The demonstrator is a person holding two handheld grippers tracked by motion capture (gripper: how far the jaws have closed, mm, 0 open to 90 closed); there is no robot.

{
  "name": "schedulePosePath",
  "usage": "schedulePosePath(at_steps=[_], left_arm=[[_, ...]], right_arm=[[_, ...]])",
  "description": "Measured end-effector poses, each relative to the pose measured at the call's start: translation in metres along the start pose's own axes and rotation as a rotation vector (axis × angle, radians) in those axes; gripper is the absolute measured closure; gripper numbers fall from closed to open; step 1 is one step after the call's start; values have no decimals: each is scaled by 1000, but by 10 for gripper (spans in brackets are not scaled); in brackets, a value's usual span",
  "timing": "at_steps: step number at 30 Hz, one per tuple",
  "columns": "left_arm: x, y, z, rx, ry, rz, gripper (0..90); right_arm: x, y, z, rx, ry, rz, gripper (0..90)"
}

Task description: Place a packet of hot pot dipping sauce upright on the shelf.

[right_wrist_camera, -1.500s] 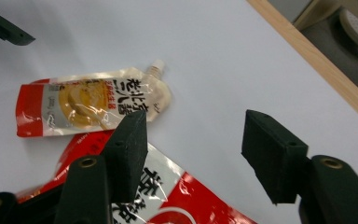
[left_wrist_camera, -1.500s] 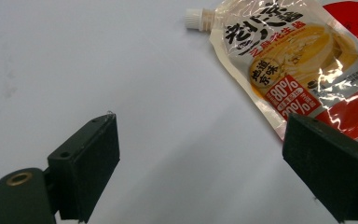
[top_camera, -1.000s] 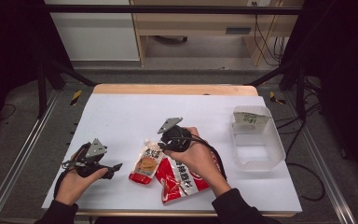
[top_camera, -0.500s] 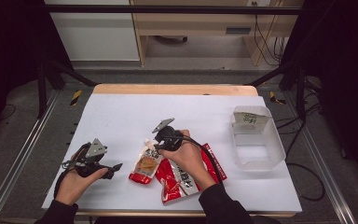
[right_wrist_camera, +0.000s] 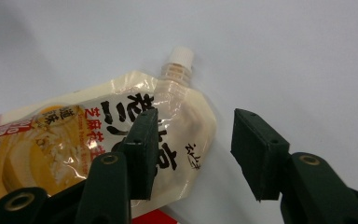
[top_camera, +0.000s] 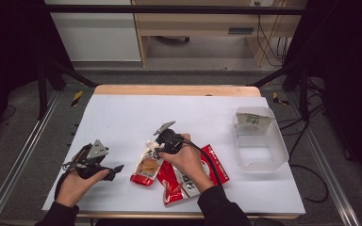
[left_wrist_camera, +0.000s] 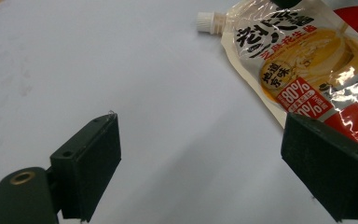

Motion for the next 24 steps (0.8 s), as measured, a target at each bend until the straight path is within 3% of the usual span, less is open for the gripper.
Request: schedulePosePath(at_steps=[12, 19, 24], left_arm=[[1, 0, 1, 0, 6, -3, 122], [1, 0, 1, -2, 6, -3, 123], [2, 0, 2, -3, 8, -5, 123]], right_arm=[[-3, 6, -7, -17, 24, 11, 486], [-3, 9, -14, -26, 73, 32, 492], [-6, 11, -16, -45, 82, 33, 513]])
Point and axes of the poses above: each handheld gripper's, and its own axes: y roughly forward along the jaws, z roughly out of its top, x roughly to its right, the point moved 5 cm from there along y, roughly forward along the jaws, and after that the axes turned 6 degrees about x, right-handed, at the moved point
